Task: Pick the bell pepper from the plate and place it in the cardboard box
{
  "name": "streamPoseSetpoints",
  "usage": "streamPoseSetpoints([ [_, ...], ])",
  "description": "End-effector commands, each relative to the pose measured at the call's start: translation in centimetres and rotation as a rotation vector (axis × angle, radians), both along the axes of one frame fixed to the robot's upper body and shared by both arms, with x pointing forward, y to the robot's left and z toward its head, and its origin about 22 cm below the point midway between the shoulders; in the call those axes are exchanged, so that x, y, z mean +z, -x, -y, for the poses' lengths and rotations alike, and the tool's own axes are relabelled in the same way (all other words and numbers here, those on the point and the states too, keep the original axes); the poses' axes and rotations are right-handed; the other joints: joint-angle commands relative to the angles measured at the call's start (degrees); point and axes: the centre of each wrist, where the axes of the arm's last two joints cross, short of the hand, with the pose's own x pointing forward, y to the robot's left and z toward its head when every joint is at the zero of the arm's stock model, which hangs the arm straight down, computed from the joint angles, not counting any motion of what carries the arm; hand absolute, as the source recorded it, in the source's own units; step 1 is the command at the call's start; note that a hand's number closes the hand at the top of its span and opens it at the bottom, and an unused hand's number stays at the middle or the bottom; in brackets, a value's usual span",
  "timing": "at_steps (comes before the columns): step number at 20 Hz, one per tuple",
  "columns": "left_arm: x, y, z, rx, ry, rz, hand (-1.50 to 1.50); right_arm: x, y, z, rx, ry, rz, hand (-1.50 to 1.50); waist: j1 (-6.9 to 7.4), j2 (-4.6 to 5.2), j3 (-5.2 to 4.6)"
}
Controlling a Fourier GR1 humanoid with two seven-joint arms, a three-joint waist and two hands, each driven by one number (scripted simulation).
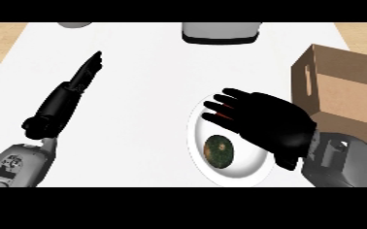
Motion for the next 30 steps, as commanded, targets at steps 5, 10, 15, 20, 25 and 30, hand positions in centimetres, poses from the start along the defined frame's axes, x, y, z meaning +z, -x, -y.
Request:
streamPoseSetpoints([
  [5,0.5,-0.7,-1.2,0.002,0.002,-0.006,0.0,-1.0,1.7,-2.6,-0.054,0.031,0.09,-1.5,0.03,0.04,0.0],
  [10,0.1,1.4,-2.1,-0.011,-0.001,-0.002,0.0,-4.2,0.2,-1.4,-0.051,0.02,0.063,-1.5,0.33,0.06,0.02],
  [15,-0.6,-0.4,1.5,0.016,-0.013,0.011,0.0,-4.0,-1.4,-3.5,-0.077,0.078,0.109,-1.5,0.17,0.13,0.01],
  [20,-1.0,-0.1,-2.5,0.0,0.001,-0.004,0.0,-6.3,-1.7,-3.4,-0.083,0.081,0.139,-1.5,0.19,0.13,0.01],
  [25,-2.1,-0.4,1.2,-0.003,-0.009,0.013,0.0,-7.9,-2.4,-5.0,-0.069,0.07,0.086,-1.5,0.13,0.17,0.01],
  [30,-0.1,0.2,-0.1,-0.003,0.011,0.006,0.0,-8.7,-2.0,-4.2,-0.079,0.099,0.064,-1.5,0.15,0.06,0.02],
])
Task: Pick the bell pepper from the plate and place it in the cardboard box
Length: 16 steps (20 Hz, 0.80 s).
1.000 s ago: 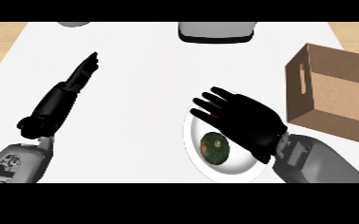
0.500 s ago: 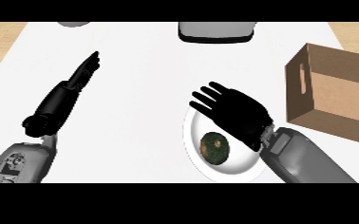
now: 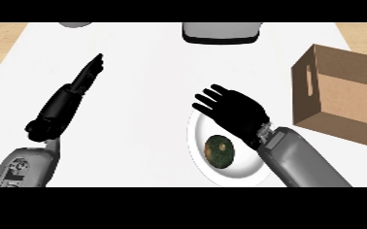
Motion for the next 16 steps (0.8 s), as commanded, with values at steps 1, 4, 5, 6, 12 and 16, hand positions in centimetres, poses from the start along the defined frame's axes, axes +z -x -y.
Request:
streamPoseSetpoints([
  [1,-1.3,0.1,-1.7,0.015,0.012,-0.023,0.0,-1.2,-0.7,0.7,0.002,0.005,-0.002,-1.5,-0.02,0.02,0.0],
  [4,0.5,-0.7,-0.4,0.012,-0.003,0.0,0.0,-2.0,-0.9,1.0,-0.025,0.04,0.019,-1.5,-0.1,0.01,0.0],
  [5,-0.1,0.2,-0.3,0.002,-0.003,-0.017,0.0,-3.1,-1.2,1.8,-0.025,0.031,0.049,-1.5,0.03,0.03,0.01],
  [6,0.3,0.3,0.6,0.008,0.001,-0.007,0.0,-2.2,-0.4,0.4,-0.045,0.019,0.038,-1.5,-0.06,-0.03,0.0],
  [12,-0.1,0.8,0.0,-0.002,-0.003,0.003,0.0,-4.0,-3.2,1.0,-0.053,0.017,0.012,-1.5,0.14,0.03,0.01],
  [16,1.1,0.8,0.2,-0.015,0.002,-0.017,0.0,-6.2,-2.8,1.6,-0.004,0.068,-0.037,-1.5,0.15,0.02,0.01],
])
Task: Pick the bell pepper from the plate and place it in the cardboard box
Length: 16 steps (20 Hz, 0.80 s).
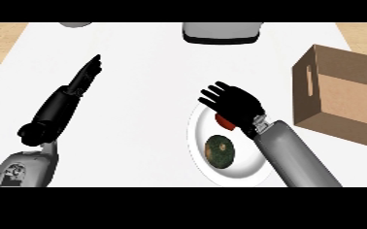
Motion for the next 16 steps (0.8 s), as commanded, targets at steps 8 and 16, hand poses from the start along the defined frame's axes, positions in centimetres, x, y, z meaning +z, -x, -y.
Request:
streamPoseSetpoints([
  [8,-0.3,-0.1,1.8,-0.006,0.007,0.008,0.0,-3.1,-0.5,-0.9,0.196,-0.089,0.098,1.5,0.15,0.06,0.02],
  [16,0.6,-0.9,-1.5,0.023,-0.009,-0.001,0.0,-2.5,3.9,3.2,0.277,-0.265,0.074,1.5,-1.46,-0.28,0.0],
])
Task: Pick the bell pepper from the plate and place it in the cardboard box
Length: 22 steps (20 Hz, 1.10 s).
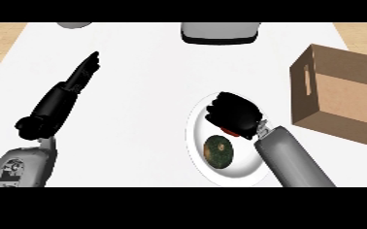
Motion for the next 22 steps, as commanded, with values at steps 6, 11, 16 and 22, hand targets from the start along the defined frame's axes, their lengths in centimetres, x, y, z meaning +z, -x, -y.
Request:
streamPoseSetpoints([
  [6,0.5,0.1,-2.0,0.083,0.006,-0.001,0.0,-0.5,10.6,8.1,0.068,-0.282,-0.22,1.5,-3.55,-0.56,0.06],
  [11,-0.6,1.1,-1.4,0.067,-0.017,0.001,0.0,6.8,14.3,11.8,0.147,-0.352,-0.046,1.5,-3.29,-0.55,0.03],
  [16,-0.6,1.3,1.0,0.047,0.004,-0.004,0.0,11.4,17.5,13.7,0.027,-0.51,-0.015,1.5,-2.3,-0.36,0.05],
  [22,-0.3,0.0,1.0,0.024,-0.008,0.02,0.0,12.8,16.7,17.8,-0.296,-0.779,-0.002,1.5,-1.62,0.27,-0.01],
])
